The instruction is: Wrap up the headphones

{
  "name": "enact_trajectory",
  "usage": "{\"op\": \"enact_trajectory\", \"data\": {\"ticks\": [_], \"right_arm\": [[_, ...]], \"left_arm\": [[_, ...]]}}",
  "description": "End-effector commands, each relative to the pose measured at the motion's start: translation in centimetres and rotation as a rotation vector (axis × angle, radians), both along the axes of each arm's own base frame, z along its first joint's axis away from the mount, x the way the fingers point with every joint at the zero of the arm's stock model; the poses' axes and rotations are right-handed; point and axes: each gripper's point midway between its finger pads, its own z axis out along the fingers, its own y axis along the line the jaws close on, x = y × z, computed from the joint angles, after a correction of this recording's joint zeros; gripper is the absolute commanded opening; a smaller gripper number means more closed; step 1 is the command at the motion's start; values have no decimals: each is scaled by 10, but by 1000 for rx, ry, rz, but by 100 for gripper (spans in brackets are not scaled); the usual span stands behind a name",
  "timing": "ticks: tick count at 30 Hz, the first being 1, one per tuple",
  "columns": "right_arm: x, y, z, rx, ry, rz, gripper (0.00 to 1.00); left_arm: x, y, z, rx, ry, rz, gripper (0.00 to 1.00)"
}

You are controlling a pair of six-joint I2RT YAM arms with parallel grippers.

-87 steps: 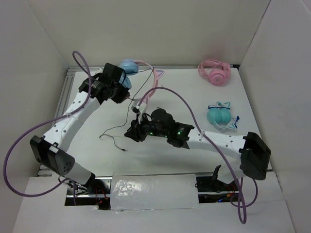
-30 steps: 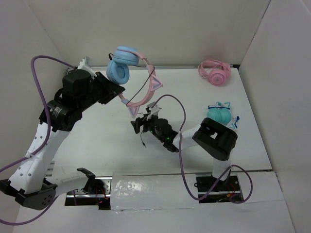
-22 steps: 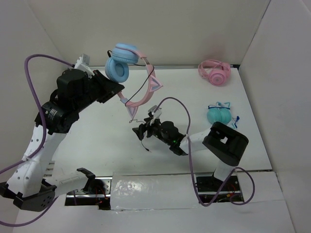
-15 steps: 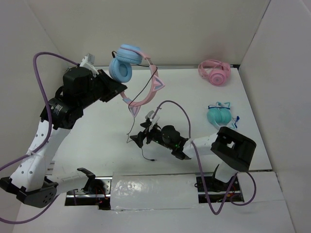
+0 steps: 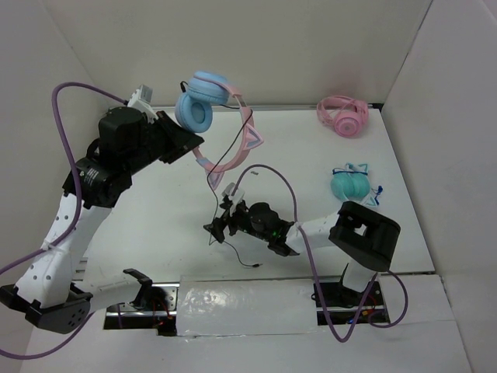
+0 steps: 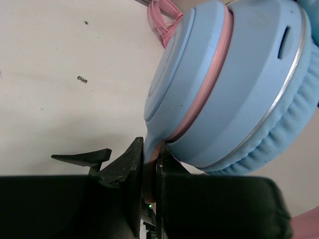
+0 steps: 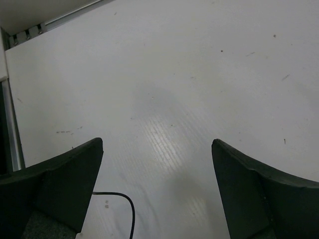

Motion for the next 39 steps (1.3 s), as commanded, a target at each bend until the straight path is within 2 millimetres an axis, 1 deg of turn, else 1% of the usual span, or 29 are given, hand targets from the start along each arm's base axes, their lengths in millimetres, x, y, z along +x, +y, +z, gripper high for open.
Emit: {"op": "enact_trajectory", "data": {"ticks": [1, 2, 5, 6, 7, 9, 10, 11, 13, 15, 18, 21, 22, 23, 24, 29, 31, 33, 35, 36, 37, 38, 39], "right_arm": [[15, -15, 7, 34, -2, -134, 97], [22, -22, 6, 31, 4, -189, 97], [26, -39, 2, 14, 11, -262, 98], [30, -53, 1, 14, 19, -328, 99], [33, -59, 1, 13, 21, -358, 100], [38, -76, 0, 1, 24, -438, 100], [38, -81, 1, -1, 20, -450, 100], [37, -88, 1, -5, 22, -466, 100], [35, -93, 2, -2, 26, -476, 100], [30, -98, 2, -8, 35, -468, 100], [24, -102, -4, -29, 51, -452, 100], [6, -88, -5, -38, 57, -322, 100], [-6, -74, -2, -49, 44, -215, 100], [-12, -71, -7, -77, 47, -181, 100], [-21, -64, -8, -98, 20, -136, 100], [-40, -53, -10, -114, 14, -22, 100], [-41, -49, -11, -108, 15, -2, 100], [-39, -40, -6, -87, 10, 6, 100], [-29, -36, -3, -66, -9, -38, 100], [-23, -31, -8, -67, -11, -55, 100], [-19, -26, -2, -39, -42, -55, 100], [-15, -22, -2, -39, -63, -57, 100], [-11, -12, -7, -42, -69, -44, 100]], "left_arm": [[-12, 1, 61, -87, -187, -28, 0], [-15, 1, 63, -91, -195, -30, 0], [-15, 2, 63, -91, -200, -32, 0], [-16, 2, 64, -93, -203, -33, 0], [-16, 2, 64, -90, -206, -33, 0], [-16, 2, 63, -88, -207, -35, 0], [-16, 2, 66, -90, -217, -37, 0], [-14, 1, 63, -85, -211, -36, 0], [-14, 1, 64, -86, -210, -37, 0], [-10, 0, 60, -81, -201, -34, 0], [-9, -2, 60, -82, -199, -40, 0], [-9, -2, 60, -86, -196, -36, 0], [-8, -2, 60, -88, -195, -34, 0], [-6, -2, 60, -86, -196, -28, 0], [-5, -2, 59, -83, -193, -28, 0], [-2, -2, 59, -71, -178, -18, 0], [-3, -2, 59, -73, -184, -26, 0], [-4, -3, 59, -79, -186, -31, 0], [-6, -5, 59, -83, -189, -43, 0], [-7, -4, 58, -84, -191, -42, 0], [-8, -4, 58, -85, -192, -46, 0], [-8, -5, 58, -85, -194, -55, 0], [-9, -6, 59, -88, -198, -59, 0]]}}
